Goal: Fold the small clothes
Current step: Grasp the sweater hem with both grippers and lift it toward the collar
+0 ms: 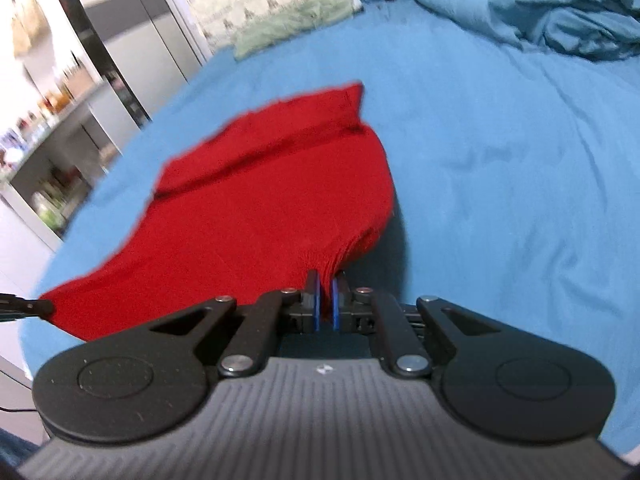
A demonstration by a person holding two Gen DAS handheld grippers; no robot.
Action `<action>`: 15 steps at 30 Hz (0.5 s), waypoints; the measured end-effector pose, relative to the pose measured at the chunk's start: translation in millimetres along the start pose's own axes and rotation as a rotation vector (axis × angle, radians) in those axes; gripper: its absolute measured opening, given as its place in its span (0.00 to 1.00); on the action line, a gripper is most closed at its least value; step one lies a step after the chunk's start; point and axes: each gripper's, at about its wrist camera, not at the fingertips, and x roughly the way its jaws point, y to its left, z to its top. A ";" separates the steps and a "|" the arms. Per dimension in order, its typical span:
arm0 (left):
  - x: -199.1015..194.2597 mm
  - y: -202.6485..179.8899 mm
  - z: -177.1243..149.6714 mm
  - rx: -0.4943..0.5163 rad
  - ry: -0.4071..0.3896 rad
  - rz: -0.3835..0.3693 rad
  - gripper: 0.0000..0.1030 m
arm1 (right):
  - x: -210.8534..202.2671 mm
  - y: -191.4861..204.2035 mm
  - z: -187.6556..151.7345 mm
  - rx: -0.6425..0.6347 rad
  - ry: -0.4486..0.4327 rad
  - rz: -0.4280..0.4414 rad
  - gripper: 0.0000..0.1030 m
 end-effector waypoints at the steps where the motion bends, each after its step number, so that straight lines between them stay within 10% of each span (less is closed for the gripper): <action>1: -6.9 -0.6 8.5 -0.011 -0.022 -0.015 0.06 | -5.8 1.1 10.2 0.008 -0.015 0.017 0.20; 15: 6.4 -17.3 169.1 -0.091 -0.272 -0.094 0.06 | 7.6 17.6 201.7 0.154 -0.204 0.163 0.19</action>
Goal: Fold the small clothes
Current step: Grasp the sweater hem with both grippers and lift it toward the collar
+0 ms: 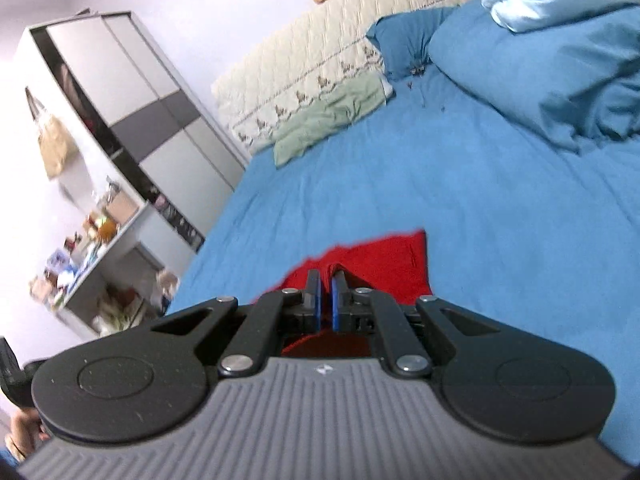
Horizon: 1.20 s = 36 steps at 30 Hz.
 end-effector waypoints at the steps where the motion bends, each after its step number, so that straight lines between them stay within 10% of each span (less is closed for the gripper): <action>1: 15.0 -0.1 11.2 -0.012 -0.008 0.003 0.06 | 15.2 0.8 13.0 0.013 -0.006 -0.001 0.19; 9: 148.4 13.4 68.0 -0.101 -0.026 0.046 0.06 | 160.5 -36.6 57.0 0.081 0.013 -0.019 0.19; 17: 283.5 43.2 48.4 -0.165 0.055 0.091 0.06 | 296.7 -100.9 33.0 0.123 0.087 -0.078 0.19; 27: 332.2 57.0 32.1 -0.205 0.058 0.098 0.07 | 358.3 -124.1 20.7 0.080 0.098 -0.135 0.20; 30: 323.4 52.7 35.3 -0.198 0.017 0.098 0.16 | 350.6 -121.8 17.2 0.053 0.082 -0.148 0.37; 32: 303.2 49.0 35.9 -0.162 -0.034 0.101 0.54 | 337.1 -117.1 16.4 0.019 0.041 -0.134 0.84; 36: 262.7 28.5 28.7 -0.015 -0.122 0.082 0.64 | 311.2 -101.7 -0.9 -0.102 0.007 -0.096 0.87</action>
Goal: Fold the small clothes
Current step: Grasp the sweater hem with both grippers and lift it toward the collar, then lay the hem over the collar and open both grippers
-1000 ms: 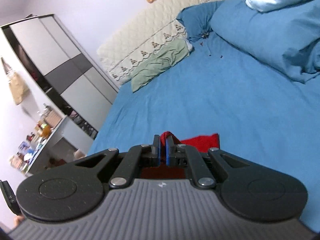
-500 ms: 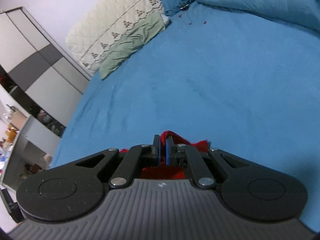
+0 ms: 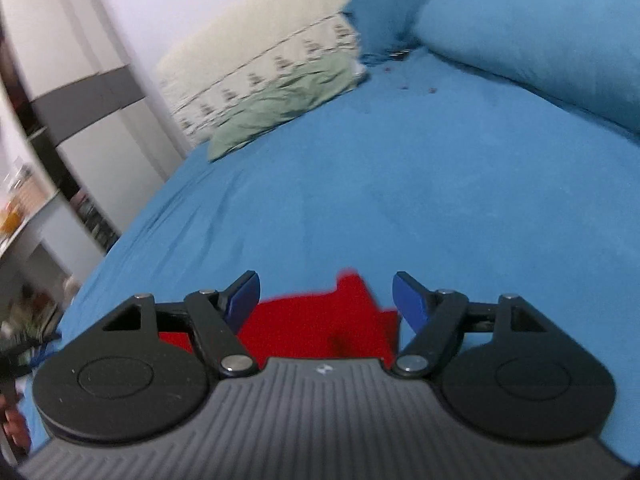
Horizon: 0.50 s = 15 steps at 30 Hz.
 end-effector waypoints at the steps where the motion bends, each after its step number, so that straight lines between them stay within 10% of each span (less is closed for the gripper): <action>1: -3.0 -6.3 -3.9 0.042 0.011 -0.018 0.67 | -0.4 2.7 -7.9 -0.015 0.019 0.015 0.87; 15: 36.8 -11.5 -65.6 0.194 0.215 0.043 0.68 | 43.4 4.8 -58.4 -0.103 0.146 -0.073 0.86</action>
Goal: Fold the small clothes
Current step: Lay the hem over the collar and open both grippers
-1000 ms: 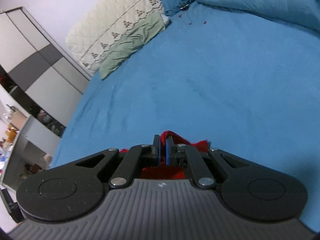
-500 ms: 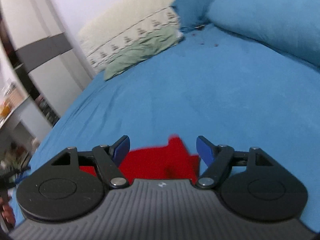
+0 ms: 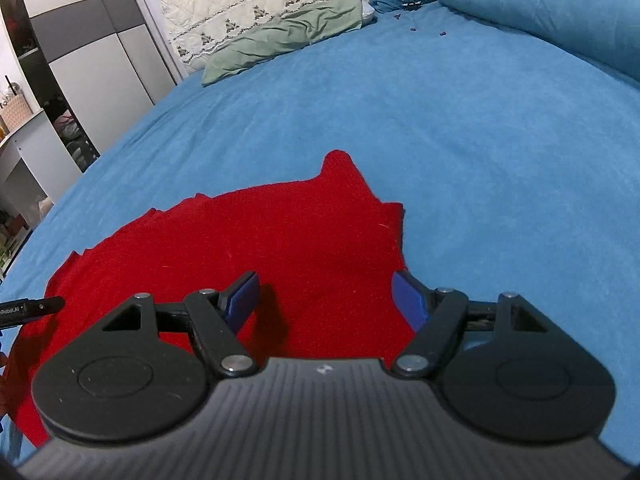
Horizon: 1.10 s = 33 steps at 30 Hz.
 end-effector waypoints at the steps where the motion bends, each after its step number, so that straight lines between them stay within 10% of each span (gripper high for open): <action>1: 1.7 -0.7 1.4 -0.003 0.006 0.004 0.68 | -1.8 -0.6 0.2 0.002 0.002 -0.002 0.85; 9: -55.9 -25.2 20.7 0.063 -0.042 0.032 0.70 | -95.3 19.4 34.1 -0.019 -0.082 0.031 0.84; 16: -98.0 -73.5 7.2 0.085 -0.031 -0.039 0.97 | -193.4 15.2 13.8 -0.014 -0.176 -0.032 0.98; 26: -47.2 -131.3 -38.8 0.188 0.110 -0.086 0.98 | -148.0 -2.8 -72.0 0.027 -0.011 -0.139 0.96; 33: -20.8 -136.1 -45.1 0.202 0.141 -0.073 0.99 | -107.2 6.0 -85.8 -0.029 -0.069 -0.148 0.96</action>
